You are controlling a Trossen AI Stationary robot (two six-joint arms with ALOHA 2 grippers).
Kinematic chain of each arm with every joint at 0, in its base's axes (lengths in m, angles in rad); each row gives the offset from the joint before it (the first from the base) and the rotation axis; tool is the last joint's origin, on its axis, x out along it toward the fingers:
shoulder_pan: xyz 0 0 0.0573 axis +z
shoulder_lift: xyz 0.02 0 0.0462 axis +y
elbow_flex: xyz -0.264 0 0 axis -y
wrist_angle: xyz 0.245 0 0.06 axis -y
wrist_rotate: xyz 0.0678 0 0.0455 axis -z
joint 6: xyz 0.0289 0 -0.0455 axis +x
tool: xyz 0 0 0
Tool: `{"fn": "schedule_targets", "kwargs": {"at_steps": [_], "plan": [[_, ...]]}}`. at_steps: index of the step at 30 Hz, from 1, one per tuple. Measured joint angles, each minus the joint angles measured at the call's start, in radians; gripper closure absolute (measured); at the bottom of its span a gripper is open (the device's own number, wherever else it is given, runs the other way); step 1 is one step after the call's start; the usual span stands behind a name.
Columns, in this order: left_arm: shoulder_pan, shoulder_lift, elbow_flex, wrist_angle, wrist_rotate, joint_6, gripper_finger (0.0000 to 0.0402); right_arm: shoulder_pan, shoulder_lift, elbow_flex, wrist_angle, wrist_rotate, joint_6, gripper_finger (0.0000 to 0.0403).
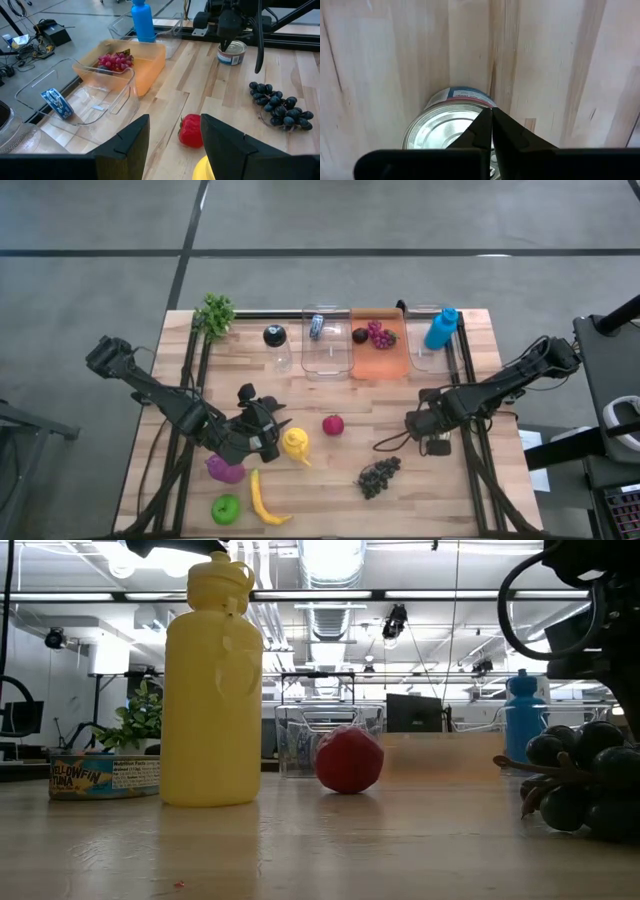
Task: Pick & Place Food Item
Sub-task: Put the blue and pink tuna can into the left transparent bin
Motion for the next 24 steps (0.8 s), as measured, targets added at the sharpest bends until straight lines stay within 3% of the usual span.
{"fn": "schedule_targets", "kwargs": {"at_steps": [11, 24], "plan": [[0.000, 0.000, 0.000, 0.000, 0.000, 0.000, 0.0223, 0.000, 0.000, -0.013, 0.016, 0.004, -0.060, 0.0394], [0.000, 0.000, 0.000, 0.000, 0.000, -0.001, 0.0221, 0.000, 0.000, -0.061, 0.165, 0.030, -0.060, 0.0394]]}}
